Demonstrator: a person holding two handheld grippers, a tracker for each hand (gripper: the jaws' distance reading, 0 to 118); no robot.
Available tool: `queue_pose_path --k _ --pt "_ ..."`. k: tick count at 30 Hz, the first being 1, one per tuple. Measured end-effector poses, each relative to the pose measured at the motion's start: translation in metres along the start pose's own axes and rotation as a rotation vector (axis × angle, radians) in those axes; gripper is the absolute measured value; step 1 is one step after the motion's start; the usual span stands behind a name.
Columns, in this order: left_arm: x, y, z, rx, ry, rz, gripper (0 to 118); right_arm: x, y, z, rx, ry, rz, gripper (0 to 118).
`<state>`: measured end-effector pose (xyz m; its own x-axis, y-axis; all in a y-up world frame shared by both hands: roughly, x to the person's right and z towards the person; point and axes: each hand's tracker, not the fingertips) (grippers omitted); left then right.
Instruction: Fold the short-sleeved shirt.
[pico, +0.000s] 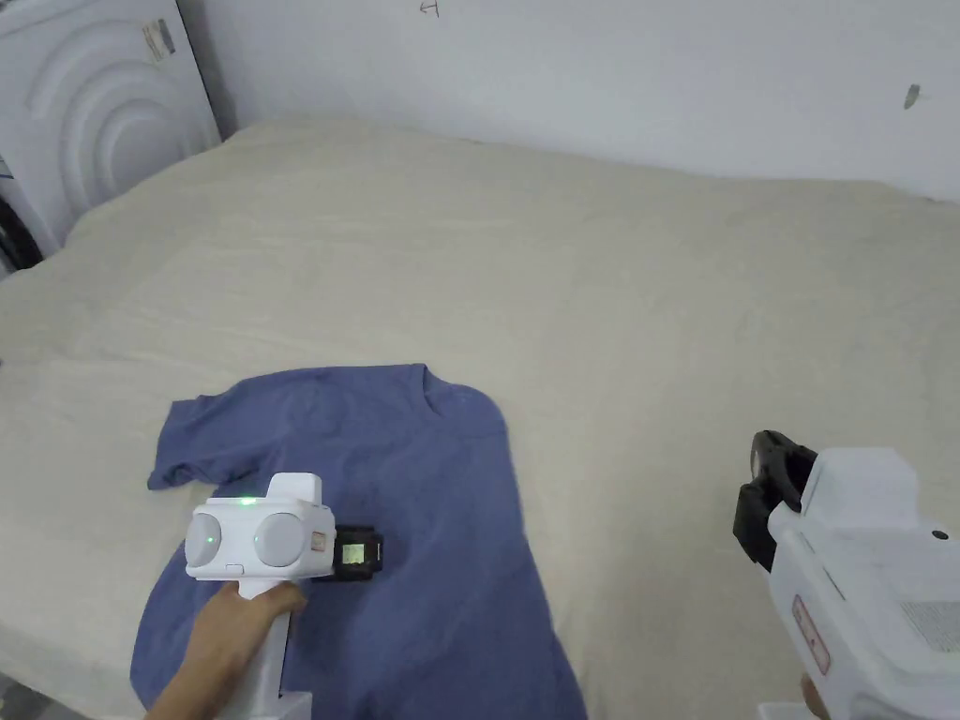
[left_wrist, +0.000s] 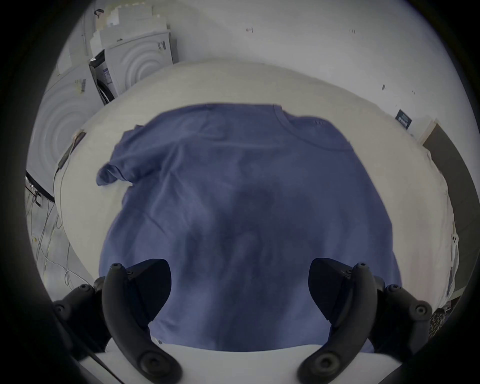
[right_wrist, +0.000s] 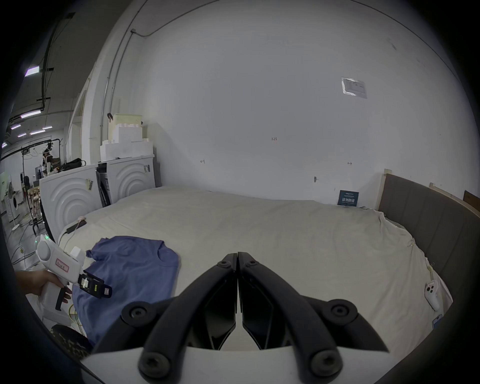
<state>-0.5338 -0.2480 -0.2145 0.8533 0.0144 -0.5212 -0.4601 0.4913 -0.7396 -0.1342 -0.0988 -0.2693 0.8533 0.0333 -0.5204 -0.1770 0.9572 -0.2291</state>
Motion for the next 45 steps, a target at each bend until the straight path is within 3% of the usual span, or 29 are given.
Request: queue_pose_path --k 4,7,10,13,17,26,45 --pt "0.008 -0.005 -0.018 -0.046 0.012 -0.050 110 0.004 -0.005 -0.003 -0.021 -0.010 -0.006 0" --pt "0.012 -0.007 -0.010 -0.039 0.012 -0.021 98 0.007 -0.007 -0.003 -0.025 -0.015 -0.007 0" --pt "0.019 -0.009 -0.001 -0.027 -0.025 -0.070 64 0.010 -0.008 -0.004 -0.030 -0.016 -0.011 0" --pt "0.021 -0.010 0.004 -0.017 -0.058 -0.096 1 0.011 -0.009 -0.003 -0.030 -0.014 -0.019 0" --pt "0.015 -0.013 0.007 0.009 -0.098 -0.035 0 0.018 -0.011 -0.001 -0.026 -0.009 -0.022 0" --pt "-0.005 -0.002 0.073 0.159 -0.363 0.194 0 0.044 -0.011 0.014 0.002 -0.036 -0.028 0" --pt "0.143 0.095 0.227 0.458 -0.582 -0.112 0 0.121 -0.005 0.102 0.107 -0.201 -0.069 0"
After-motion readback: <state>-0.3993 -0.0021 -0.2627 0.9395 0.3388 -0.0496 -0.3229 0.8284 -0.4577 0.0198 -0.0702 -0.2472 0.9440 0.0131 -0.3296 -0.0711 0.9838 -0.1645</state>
